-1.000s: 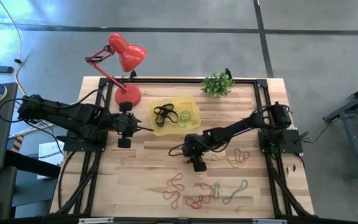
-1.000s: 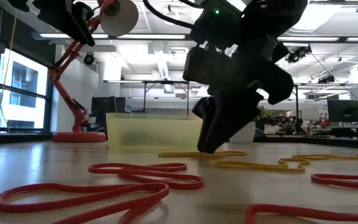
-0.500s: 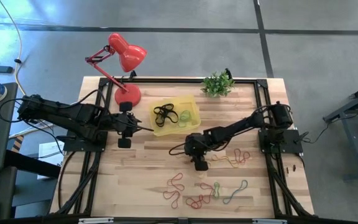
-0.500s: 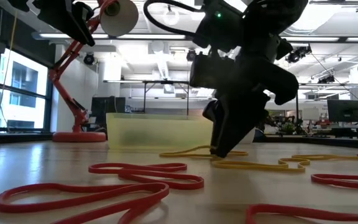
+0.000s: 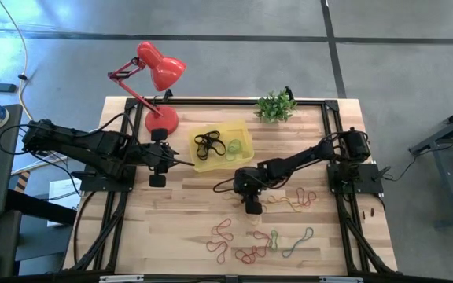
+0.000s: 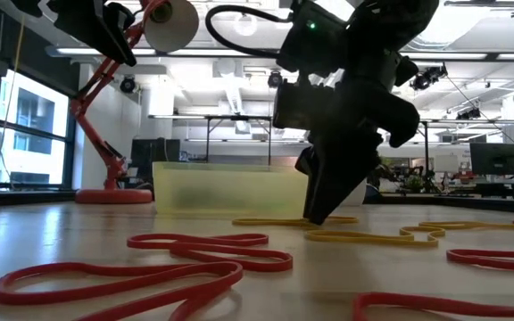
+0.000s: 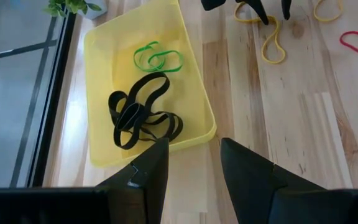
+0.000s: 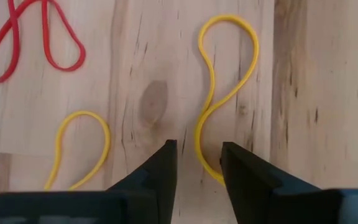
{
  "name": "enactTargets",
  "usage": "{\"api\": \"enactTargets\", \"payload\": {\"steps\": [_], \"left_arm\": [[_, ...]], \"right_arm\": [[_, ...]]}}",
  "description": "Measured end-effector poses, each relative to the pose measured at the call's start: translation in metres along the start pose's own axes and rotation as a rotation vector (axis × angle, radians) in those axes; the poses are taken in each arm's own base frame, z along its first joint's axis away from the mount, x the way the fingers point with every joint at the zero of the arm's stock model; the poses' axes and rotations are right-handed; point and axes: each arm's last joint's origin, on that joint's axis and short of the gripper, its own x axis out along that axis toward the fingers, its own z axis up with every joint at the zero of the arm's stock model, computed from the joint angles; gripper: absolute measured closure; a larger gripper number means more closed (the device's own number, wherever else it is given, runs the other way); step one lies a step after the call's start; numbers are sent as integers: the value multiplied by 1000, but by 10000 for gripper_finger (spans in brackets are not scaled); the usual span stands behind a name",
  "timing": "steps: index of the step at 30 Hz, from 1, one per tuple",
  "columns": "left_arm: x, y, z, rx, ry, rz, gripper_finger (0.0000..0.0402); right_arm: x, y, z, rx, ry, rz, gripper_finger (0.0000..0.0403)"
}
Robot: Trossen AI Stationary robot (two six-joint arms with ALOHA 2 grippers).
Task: Pick and place rubber bands into bin
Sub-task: Put the yellow rubber band into the yellow bin
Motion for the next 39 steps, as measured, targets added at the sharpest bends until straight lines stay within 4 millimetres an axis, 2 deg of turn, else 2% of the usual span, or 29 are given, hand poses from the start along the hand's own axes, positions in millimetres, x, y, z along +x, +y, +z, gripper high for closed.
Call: {"api": "enactTargets", "payload": {"steps": [14,23,31,39], "left_arm": [[0,0,0,0,0,1,266],[0,0,0,-6,0,1,266],[0,0,0,-6,-1,1,266],[0,1,0,-2,0,28,266]], "right_arm": [[7,-3,-5,9,42,-36,395],[1,-9,-2,53,22,-46,400],[-24,-17,5,72,-35,-89,402],[-51,-16,12,66,-113,-109,402]]}}
